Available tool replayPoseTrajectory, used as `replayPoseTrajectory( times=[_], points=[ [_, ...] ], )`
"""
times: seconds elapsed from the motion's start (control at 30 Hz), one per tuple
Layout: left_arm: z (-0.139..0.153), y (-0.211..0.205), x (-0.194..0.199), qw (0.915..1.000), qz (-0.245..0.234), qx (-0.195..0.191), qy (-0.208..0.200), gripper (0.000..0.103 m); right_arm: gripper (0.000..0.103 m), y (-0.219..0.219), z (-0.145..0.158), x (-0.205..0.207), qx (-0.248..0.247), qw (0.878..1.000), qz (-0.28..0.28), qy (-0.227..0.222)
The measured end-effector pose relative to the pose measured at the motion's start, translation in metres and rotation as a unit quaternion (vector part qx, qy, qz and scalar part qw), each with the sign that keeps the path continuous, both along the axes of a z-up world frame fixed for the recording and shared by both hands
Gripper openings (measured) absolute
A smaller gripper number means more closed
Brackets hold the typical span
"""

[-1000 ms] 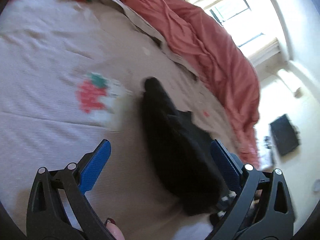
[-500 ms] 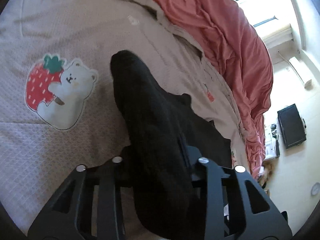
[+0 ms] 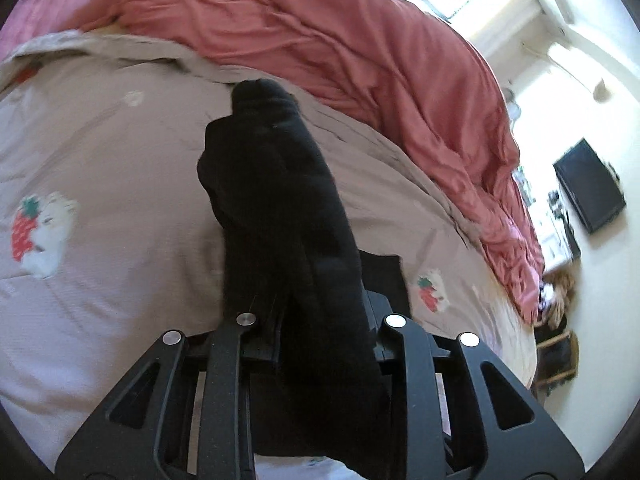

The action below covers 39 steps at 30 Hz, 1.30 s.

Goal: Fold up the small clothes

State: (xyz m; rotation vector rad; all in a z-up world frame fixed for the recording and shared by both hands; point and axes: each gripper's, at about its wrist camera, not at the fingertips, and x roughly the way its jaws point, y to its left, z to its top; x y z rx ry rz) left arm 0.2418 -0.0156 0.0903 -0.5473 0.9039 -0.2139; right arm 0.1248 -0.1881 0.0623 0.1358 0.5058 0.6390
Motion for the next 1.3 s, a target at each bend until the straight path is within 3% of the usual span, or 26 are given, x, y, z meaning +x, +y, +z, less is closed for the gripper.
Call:
replayPoseTrajectory(
  times=[0.2, 0.37, 0.4, 0.47, 0.5, 0.53, 0.7, 0.77, 0.8, 0.87, 0.97, 1.03, 1.1, 1.23, 1.3],
  points=[
    [-0.004, -0.060, 0.018, 0.9993, -0.031, 0.016, 0.013, 0.018, 0.007, -0.057, -0.008, -0.001, 0.033, 0.998, -0.042, 0.025],
    [-0.023, -0.106, 0.033, 0.9966, -0.053, 0.052, 0.034, 0.019, 0.007, -0.090, -0.027, -0.001, 0.053, 0.995, -0.062, 0.065],
    [-0.029, -0.116, 0.036, 0.9953, -0.064, 0.062, 0.038, 0.025, 0.007, -0.096, -0.034, 0.001, 0.056, 0.993, -0.069, 0.080],
    [-0.036, -0.126, 0.037, 0.9951, -0.078, 0.049, 0.037, 0.049, 0.007, -0.104, -0.049, 0.004, 0.052, 0.990, -0.082, 0.106],
    [-0.039, -0.126, 0.036, 0.9957, -0.081, 0.030, 0.036, 0.067, 0.007, -0.107, -0.054, 0.004, 0.053, 0.988, -0.087, 0.117],
    [-0.041, -0.123, 0.034, 0.9962, -0.080, 0.011, 0.031, 0.069, 0.008, -0.112, -0.060, 0.006, 0.060, 0.985, -0.093, 0.130],
    [-0.042, -0.091, 0.010, 0.9989, -0.044, 0.018, -0.007, 0.067, 0.013, -0.132, -0.082, 0.006, 0.087, 0.975, -0.100, 0.180],
    [-0.044, -0.076, -0.004, 0.9972, -0.012, 0.072, -0.018, 0.067, 0.013, -0.132, -0.083, 0.002, 0.078, 0.976, -0.098, 0.178],
    [-0.047, -0.069, -0.012, 0.9924, 0.008, 0.121, -0.023, 0.066, 0.013, -0.132, -0.083, -0.001, 0.072, 0.977, -0.098, 0.177],
    [-0.055, -0.063, -0.024, 0.9865, 0.021, 0.160, -0.027, 0.064, 0.013, -0.133, -0.080, -0.007, 0.056, 0.978, -0.102, 0.174],
    [-0.071, -0.065, -0.034, 0.9825, 0.011, 0.183, -0.030, 0.064, 0.017, -0.142, -0.070, -0.017, 0.032, 0.978, -0.125, 0.165],
    [-0.085, -0.080, -0.039, 0.9788, -0.018, 0.201, -0.035, 0.057, 0.019, -0.152, -0.059, -0.014, 0.025, 0.977, -0.144, 0.155],
    [-0.091, -0.091, -0.044, 0.9735, -0.029, 0.220, -0.053, 0.055, 0.027, -0.159, -0.048, -0.006, 0.019, 0.977, -0.155, 0.143],
    [-0.092, -0.077, -0.042, 0.9801, -0.035, 0.186, -0.059, 0.056, 0.043, -0.149, -0.025, 0.025, -0.002, 0.982, -0.136, 0.130],
    [-0.091, -0.069, -0.046, 0.9829, -0.033, 0.169, -0.065, 0.064, 0.046, -0.138, -0.023, 0.047, -0.003, 0.983, -0.118, 0.142]
  ],
)
